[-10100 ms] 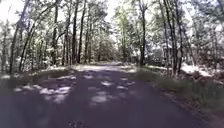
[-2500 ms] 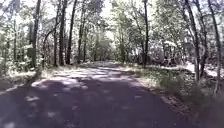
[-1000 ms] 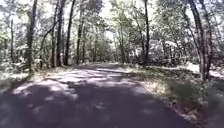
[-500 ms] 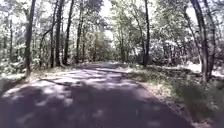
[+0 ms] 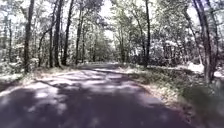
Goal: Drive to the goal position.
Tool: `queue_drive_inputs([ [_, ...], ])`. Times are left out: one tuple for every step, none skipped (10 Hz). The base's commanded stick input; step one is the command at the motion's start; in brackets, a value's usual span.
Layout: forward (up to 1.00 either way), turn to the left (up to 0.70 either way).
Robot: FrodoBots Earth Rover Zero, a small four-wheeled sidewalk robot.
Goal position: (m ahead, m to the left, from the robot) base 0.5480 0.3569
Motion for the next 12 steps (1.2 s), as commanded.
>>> queue_drive_inputs([
  [0.45,0.04],
  [0.45,0.12],
  [0.45,0.21],
  [0.45,0.27],
  [0.45,0.27],
  [0.45,0.24],
  [0.45,0.17],
  [0.45,0.09],
  [0.45,0.02],
  [0.45,0.0],
  [0.45,0.0],
  [0.45,0.0],
])
